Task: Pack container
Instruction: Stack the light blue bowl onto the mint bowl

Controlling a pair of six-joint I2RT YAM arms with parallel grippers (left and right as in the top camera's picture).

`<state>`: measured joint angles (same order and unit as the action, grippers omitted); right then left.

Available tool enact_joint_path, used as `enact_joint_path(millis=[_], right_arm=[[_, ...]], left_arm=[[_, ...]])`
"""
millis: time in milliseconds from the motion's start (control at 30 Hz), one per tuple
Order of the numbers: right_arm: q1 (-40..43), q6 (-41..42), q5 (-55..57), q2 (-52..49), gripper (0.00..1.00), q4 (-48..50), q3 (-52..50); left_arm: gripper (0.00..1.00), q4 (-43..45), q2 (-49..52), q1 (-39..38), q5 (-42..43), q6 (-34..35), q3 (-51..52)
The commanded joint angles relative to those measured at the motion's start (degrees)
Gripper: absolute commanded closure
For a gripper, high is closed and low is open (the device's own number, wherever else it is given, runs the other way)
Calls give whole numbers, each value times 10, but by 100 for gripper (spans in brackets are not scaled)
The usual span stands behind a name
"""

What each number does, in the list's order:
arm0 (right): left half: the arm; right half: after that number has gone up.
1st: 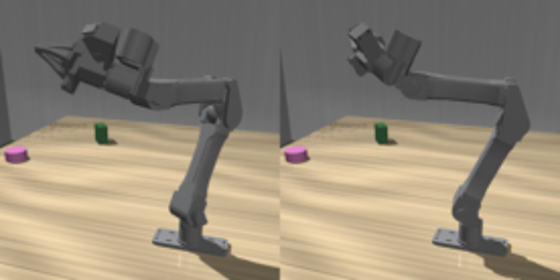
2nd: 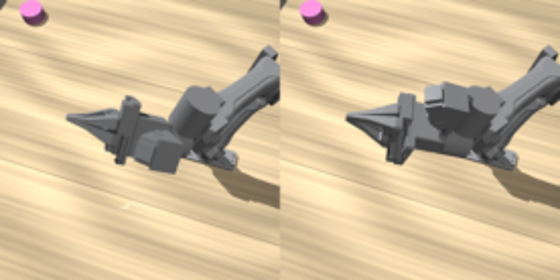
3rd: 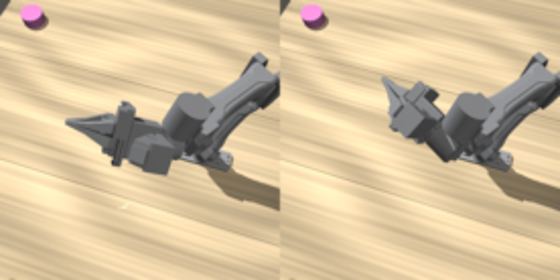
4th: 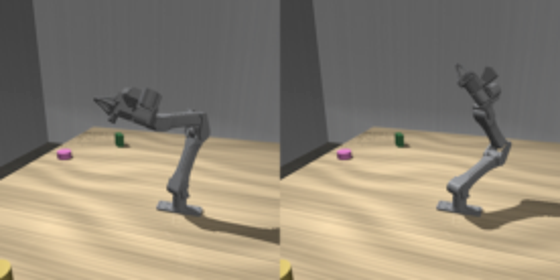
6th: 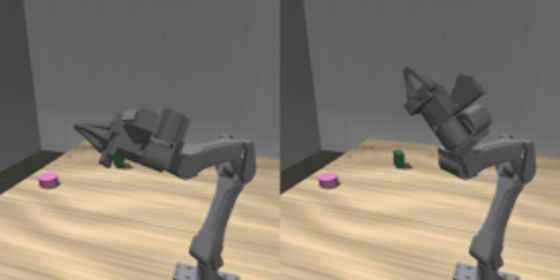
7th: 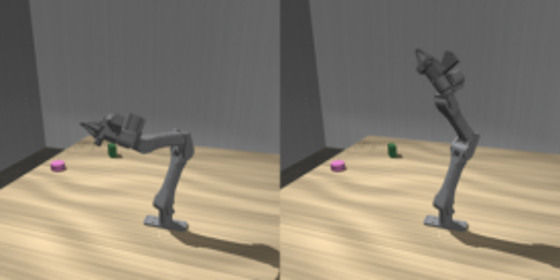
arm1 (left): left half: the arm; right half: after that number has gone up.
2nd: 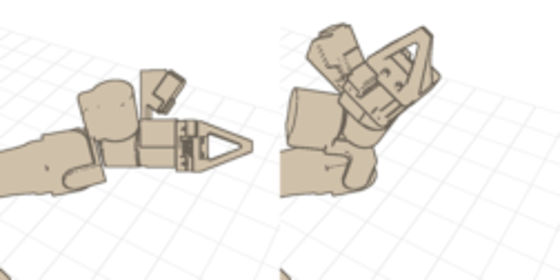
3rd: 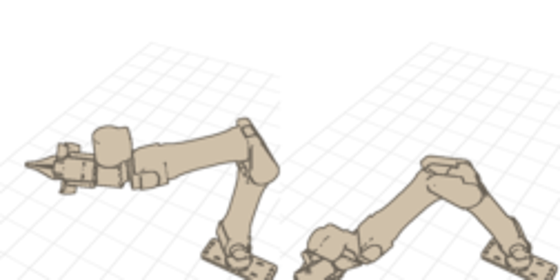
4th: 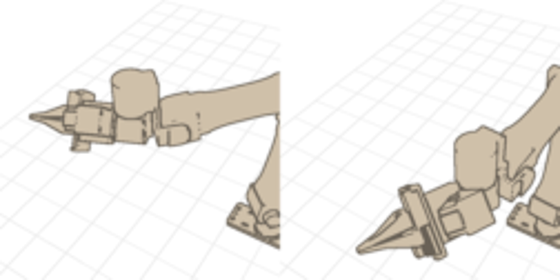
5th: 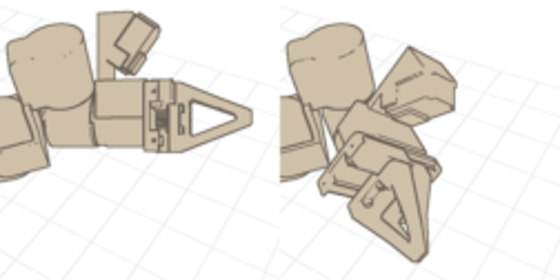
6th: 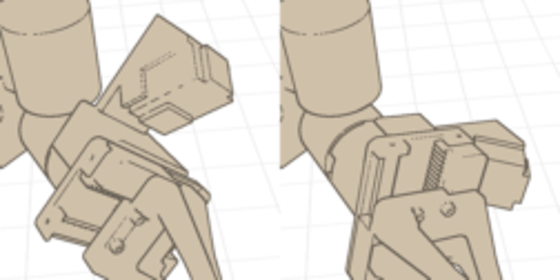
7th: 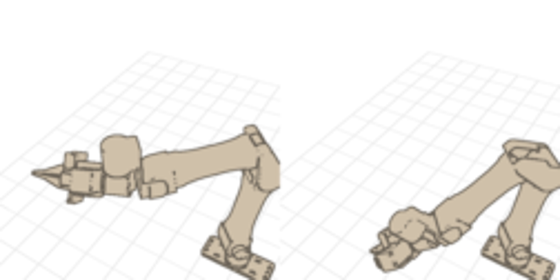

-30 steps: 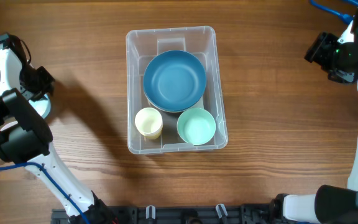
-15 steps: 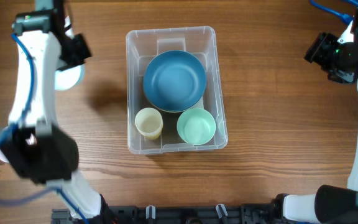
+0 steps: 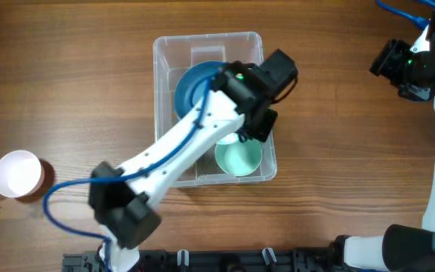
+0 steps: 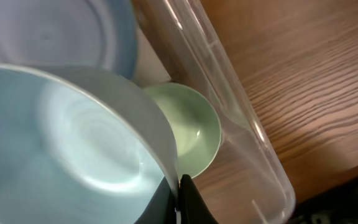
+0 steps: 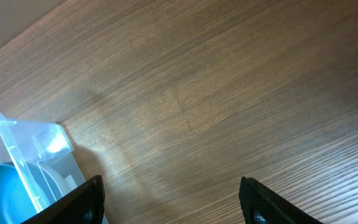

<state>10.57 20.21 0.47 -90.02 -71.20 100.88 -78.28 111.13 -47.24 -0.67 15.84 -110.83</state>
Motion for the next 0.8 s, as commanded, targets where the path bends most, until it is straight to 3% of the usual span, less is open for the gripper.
enact_joint_path(millis=[0, 100, 133, 167, 233, 267, 367, 500, 567, 633, 700, 767], right_arm=[[1, -7, 7, -8, 30, -1, -2], [1, -7, 7, -8, 30, 0, -2], [1, -7, 7, -8, 30, 0, -2], [1, -7, 7, -8, 30, 0, -2], [1, -7, 7, -8, 30, 0, -2], [1, -7, 7, -8, 30, 0, -2], [1, -7, 7, -8, 30, 0, -2], [1, -7, 7, -8, 30, 0, -2], [1, -7, 7, -8, 29, 0, -2], [1, -7, 7, -8, 30, -4, -2], [1, -8, 7, -8, 30, -5, -2], [1, -8, 7, -8, 30, -5, -2]], left_arm=[[96, -5, 47, -17, 39, 14, 2], [96, -11, 52, -24, 40, 14, 2], [89, -16, 52, -25, 49, 14, 2], [71, -21, 52, -25, 59, 14, 2], [46, -31, 52, -25, 67, 13, 2], [44, -34, 52, -25, 66, 13, 2], [42, -37, 32, -15, 32, 14, 2], [36, -45, -63, 61, -22, 28, 2], [42, -29, -80, 110, -33, 26, 2], [74, -34, -80, 170, -103, 40, 2], [62, -41, -81, 235, -140, 80, 2], [63, -52, -82, 317, -143, 103, 2]])
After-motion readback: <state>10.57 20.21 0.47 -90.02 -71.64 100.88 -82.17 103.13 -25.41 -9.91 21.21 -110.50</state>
